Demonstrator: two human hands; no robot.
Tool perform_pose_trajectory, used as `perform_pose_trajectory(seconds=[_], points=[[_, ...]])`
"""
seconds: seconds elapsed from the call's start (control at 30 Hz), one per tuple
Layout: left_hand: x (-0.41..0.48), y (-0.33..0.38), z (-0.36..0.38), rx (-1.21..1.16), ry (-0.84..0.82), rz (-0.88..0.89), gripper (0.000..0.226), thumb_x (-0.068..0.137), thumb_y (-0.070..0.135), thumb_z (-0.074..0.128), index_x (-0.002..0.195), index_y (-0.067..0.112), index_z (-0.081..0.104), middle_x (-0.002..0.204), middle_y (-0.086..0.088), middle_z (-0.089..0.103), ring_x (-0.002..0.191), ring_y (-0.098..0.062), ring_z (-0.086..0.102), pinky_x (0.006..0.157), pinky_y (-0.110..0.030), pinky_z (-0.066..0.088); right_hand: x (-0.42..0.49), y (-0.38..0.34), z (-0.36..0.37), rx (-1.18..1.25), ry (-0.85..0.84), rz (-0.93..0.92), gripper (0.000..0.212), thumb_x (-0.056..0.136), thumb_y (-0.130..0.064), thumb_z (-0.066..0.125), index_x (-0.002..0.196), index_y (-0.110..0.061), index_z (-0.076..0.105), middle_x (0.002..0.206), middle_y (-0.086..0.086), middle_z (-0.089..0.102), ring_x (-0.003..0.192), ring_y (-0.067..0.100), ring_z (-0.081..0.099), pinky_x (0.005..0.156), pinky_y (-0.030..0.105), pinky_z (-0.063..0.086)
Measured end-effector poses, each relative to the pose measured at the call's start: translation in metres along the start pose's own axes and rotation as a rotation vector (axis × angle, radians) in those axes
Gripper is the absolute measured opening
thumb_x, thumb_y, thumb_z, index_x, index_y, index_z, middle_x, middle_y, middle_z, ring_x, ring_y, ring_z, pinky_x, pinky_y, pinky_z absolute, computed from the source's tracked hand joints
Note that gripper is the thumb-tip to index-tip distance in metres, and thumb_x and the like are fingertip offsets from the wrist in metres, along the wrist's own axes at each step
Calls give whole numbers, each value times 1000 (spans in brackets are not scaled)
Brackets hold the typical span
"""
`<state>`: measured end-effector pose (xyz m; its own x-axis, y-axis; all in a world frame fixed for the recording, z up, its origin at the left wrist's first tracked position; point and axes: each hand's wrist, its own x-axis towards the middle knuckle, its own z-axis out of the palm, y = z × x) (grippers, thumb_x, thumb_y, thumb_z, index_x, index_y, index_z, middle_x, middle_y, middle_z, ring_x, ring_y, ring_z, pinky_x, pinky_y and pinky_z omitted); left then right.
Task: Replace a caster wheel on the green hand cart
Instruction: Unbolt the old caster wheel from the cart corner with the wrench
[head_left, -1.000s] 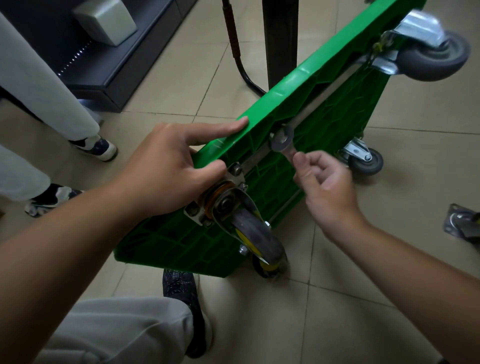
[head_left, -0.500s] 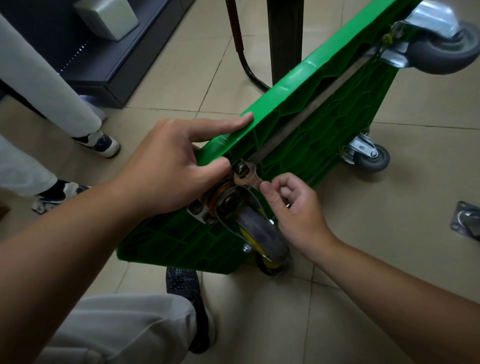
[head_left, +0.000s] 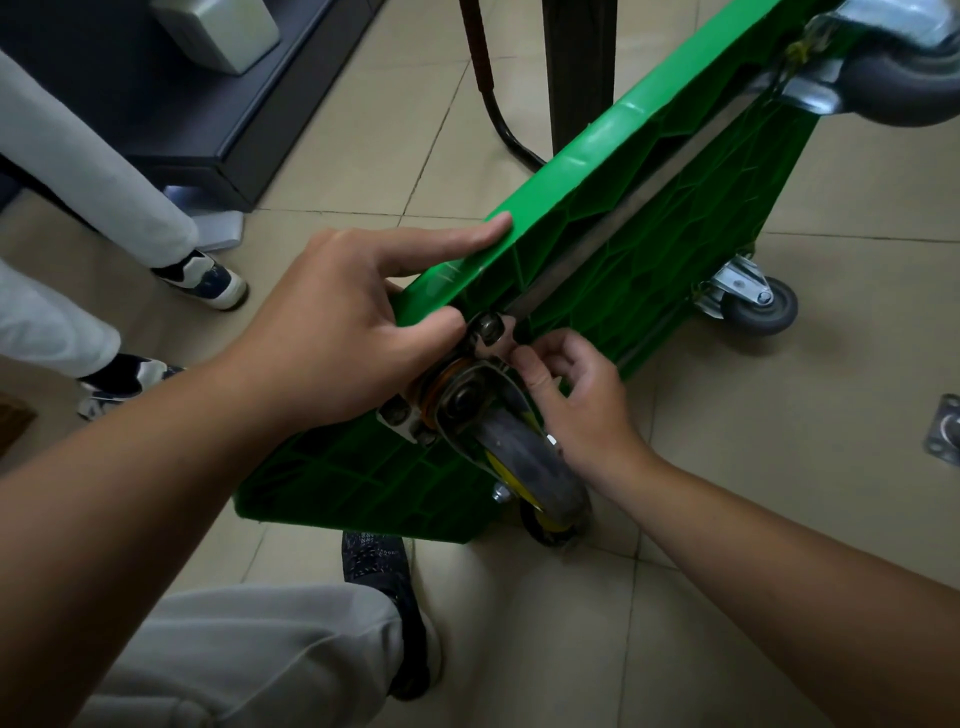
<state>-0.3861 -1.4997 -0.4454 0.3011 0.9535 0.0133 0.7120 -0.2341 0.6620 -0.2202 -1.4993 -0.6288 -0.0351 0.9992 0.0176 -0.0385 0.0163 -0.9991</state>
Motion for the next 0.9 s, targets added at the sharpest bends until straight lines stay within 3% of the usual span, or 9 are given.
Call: perform_pose_trajectory(seconds=[0.23, 0.33, 0.43, 0.57, 0.73, 0.83, 0.9], points=[[0, -1, 0, -4, -5, 11, 60, 88, 21, 62, 142, 48, 58, 141, 27, 59, 108, -13, 73, 88, -49, 63, 5, -1, -9, -175, -41, -83, 46, 87, -80, 49, 79, -38, 65, 79, -22, 67, 80, -3, 62, 69, 13, 43], [1, 1, 1, -8, -6, 12, 60, 87, 21, 61, 141, 46, 58, 140, 28, 58, 110, -14, 73, 89, -49, 63, 10, -8, -23, -326, -67, -165, 59, 88, -81, 45, 72, -29, 67, 66, -7, 64, 64, 8, 59, 60, 29, 42], [1, 2, 1, -12, -9, 14, 60, 86, 22, 62, 141, 48, 58, 140, 29, 58, 110, -15, 73, 89, -51, 62, 26, -27, -50, -549, -36, -313, 67, 86, -78, 49, 72, -15, 66, 61, -2, 58, 62, 19, 54, 70, 32, 36], [1, 3, 0, 7, -3, 17, 60, 86, 25, 62, 139, 52, 57, 139, 29, 58, 109, -11, 73, 91, -49, 62, 49, -73, -83, -832, -33, -481, 61, 79, -76, 60, 78, -16, 67, 75, -2, 65, 83, 24, 58, 89, 37, 35], [0, 3, -1, 17, -10, 6, 60, 85, 29, 62, 138, 58, 56, 135, 29, 62, 100, -17, 76, 81, -50, 65, 63, -139, -95, -1160, -36, -873, 63, 88, -72, 61, 81, -9, 68, 82, 11, 68, 90, 32, 59, 94, 44, 34], [1, 2, -1, 28, -4, 15, 61, 84, 28, 62, 138, 56, 57, 136, 32, 60, 100, -11, 76, 84, -46, 64, 65, -169, -94, -1212, -77, -1132, 64, 93, -70, 57, 81, -8, 65, 83, 13, 67, 92, 36, 61, 92, 47, 38], [1, 1, -1, 26, -1, 12, 60, 84, 30, 63, 138, 56, 57, 136, 31, 60, 98, -4, 75, 84, -44, 64, 62, -175, -95, -1196, -86, -1187, 63, 93, -68, 59, 81, -7, 65, 83, 13, 67, 91, 36, 61, 90, 46, 37]])
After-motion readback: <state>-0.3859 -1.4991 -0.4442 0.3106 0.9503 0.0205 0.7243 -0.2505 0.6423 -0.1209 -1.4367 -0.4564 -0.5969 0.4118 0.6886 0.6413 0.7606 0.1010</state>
